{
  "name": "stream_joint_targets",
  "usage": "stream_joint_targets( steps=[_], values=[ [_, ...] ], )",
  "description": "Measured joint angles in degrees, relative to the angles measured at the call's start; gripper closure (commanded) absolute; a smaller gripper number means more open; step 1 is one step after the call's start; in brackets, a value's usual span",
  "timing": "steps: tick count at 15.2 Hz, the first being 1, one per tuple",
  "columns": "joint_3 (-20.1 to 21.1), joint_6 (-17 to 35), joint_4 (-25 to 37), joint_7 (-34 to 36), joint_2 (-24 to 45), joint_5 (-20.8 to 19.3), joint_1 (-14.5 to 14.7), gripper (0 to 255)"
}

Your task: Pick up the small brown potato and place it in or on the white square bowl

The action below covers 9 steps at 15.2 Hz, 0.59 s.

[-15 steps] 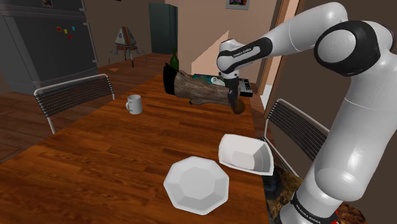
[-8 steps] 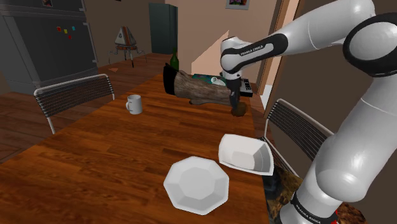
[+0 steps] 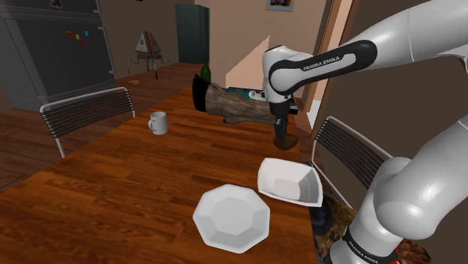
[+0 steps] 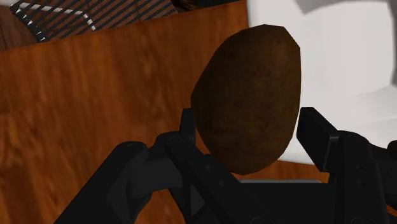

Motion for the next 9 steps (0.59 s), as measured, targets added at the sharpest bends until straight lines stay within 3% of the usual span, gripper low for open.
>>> stream_joint_targets(
  steps=[9],
  values=[
    [7.2, -3.7, -11.6, 9.2, -13.8, 4.7, 4.3, 255]
  ],
)
